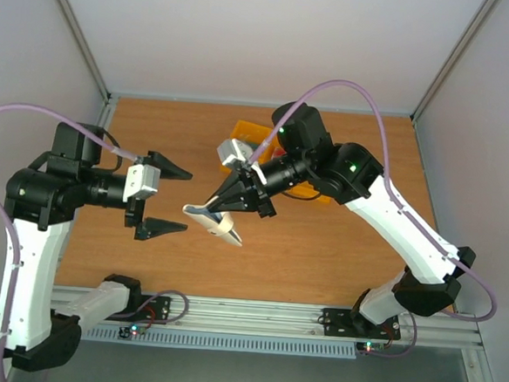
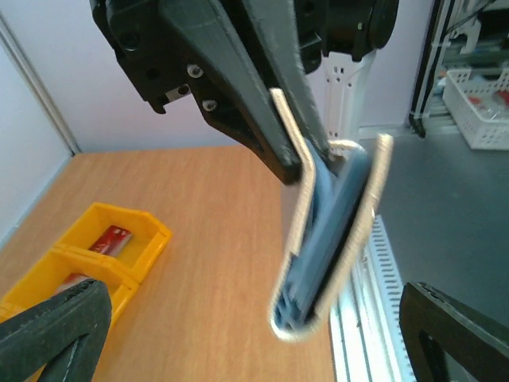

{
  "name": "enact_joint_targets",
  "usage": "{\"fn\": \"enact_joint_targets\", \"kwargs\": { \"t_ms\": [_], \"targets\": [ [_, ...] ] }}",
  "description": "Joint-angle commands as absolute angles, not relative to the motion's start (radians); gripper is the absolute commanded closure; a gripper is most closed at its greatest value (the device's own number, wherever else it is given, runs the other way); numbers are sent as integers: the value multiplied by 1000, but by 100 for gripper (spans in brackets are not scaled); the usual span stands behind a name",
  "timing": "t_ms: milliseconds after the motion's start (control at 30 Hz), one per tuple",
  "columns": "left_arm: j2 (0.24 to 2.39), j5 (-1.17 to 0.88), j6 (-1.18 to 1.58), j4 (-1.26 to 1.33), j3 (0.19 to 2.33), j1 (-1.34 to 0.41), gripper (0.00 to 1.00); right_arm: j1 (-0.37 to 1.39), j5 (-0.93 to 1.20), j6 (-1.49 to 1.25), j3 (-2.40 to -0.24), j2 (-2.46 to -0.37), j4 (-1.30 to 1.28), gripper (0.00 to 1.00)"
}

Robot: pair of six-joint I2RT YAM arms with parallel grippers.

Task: Take the credit cards out of the card holder

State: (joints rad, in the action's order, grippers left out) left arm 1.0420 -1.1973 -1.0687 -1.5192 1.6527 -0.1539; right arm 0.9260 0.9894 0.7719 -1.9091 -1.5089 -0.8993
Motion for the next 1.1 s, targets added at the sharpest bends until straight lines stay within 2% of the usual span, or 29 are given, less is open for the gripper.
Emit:
{"fn": "enact_joint_targets", "kwargs": {
  "t_ms": [0,133,233,333,467,567,667,700,767,800,833,867,933,967,1067],
  "targets": [
    [1028,-1215,-545,-1231,1575,-205,0,963,1039,787,-1961,-1565,-888,99],
    [1058,-1223,-804,-1486,1593,-289,0,968,992,776,-1982,-1578,-868,99],
    [1042,-1171,-840,-1463,1553,-297,3,968,1032,775,-1981,-1583,-850,99],
    [1049,-1167,-804,-1430,1532,-310,21,968,1059,765,-1989,-1597,-838,99],
    [1060,-1163,-855,-1491,1536,-319,53,968,1061,765,-1986,-1586,-829,99],
    [1056,-1157,-950,-1552,1530,-321,73,968,1062,765,-1982,-1578,-826,99],
    [1047,-1172,-920,-1520,1525,-319,93,968,1051,771,-1975,-1577,-831,99],
    [1043,-1168,-877,-1500,1522,-320,99,968,1040,771,-1971,-1575,-831,99],
    [1036,-1144,-817,-1462,1514,-320,100,968,1006,770,-1959,-1567,-830,99],
    [1034,-1126,-786,-1435,1509,-319,100,968,979,765,-1952,-1561,-829,95],
    [1033,-1102,-715,-1401,1502,-319,100,967,948,758,-1946,-1555,-828,85],
    [1033,-1068,-660,-1358,1495,-320,100,965,905,754,-1938,-1545,-830,57],
    [1043,-970,-460,-1280,1485,-320,100,961,781,736,-1914,-1521,-833,8],
    [1057,-915,-397,-1267,1489,-320,100,957,705,724,-1892,-1506,-835,2],
    [1111,-739,-252,-1316,1532,-319,100,934,499,680,-1822,-1449,-823,1]
  ]
}}
